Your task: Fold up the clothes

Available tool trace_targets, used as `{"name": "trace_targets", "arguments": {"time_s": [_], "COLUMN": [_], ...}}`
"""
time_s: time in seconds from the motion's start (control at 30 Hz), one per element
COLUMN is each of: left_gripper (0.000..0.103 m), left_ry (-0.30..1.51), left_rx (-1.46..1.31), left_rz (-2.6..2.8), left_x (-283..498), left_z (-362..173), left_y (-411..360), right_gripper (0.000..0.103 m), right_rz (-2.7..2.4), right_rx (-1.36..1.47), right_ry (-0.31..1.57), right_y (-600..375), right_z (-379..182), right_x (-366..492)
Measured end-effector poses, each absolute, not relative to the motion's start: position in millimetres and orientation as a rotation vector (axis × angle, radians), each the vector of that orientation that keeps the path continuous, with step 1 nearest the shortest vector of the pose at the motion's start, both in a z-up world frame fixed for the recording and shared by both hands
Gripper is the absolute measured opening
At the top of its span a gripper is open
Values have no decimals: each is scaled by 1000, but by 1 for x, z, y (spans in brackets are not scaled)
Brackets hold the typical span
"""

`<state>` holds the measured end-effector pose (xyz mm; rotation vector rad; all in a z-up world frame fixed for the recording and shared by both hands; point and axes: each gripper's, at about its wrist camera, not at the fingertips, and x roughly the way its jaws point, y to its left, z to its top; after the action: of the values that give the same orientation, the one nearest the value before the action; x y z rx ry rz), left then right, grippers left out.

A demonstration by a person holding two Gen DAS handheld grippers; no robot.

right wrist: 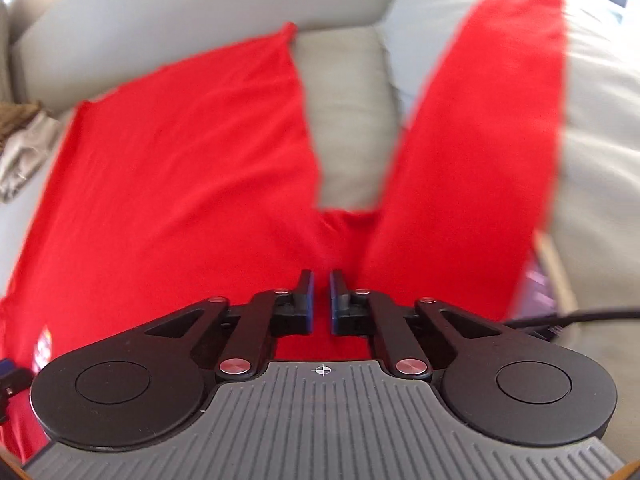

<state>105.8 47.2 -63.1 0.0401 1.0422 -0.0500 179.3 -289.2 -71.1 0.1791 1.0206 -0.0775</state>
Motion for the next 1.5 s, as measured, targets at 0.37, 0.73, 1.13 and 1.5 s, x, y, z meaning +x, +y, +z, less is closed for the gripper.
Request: {"name": "trace_targets", "arguments": {"time_s": [0.37,0.73,1.13,1.5], "left_gripper": [37,38,39,39], "left_ry": [832,884,904,918], "left_rx": [48,-8,-72,-64], "left_rz": [-216,-255,-186,-142], "left_x": [56,34,29,28], "left_z": [-36,-74,-75,-74], "left_y": [18,-25,-8,1], "right_gripper": [53,42,2,23], "right_rz": [94,-13,-93,-129], "right_rx": [427,907,591,421], "right_ry": [892,849,746,823], "right_y": [-338,-380,-350,-336], "right_z": [-32,-118,-98,-78], "right_x": [85,47,47,36]}}
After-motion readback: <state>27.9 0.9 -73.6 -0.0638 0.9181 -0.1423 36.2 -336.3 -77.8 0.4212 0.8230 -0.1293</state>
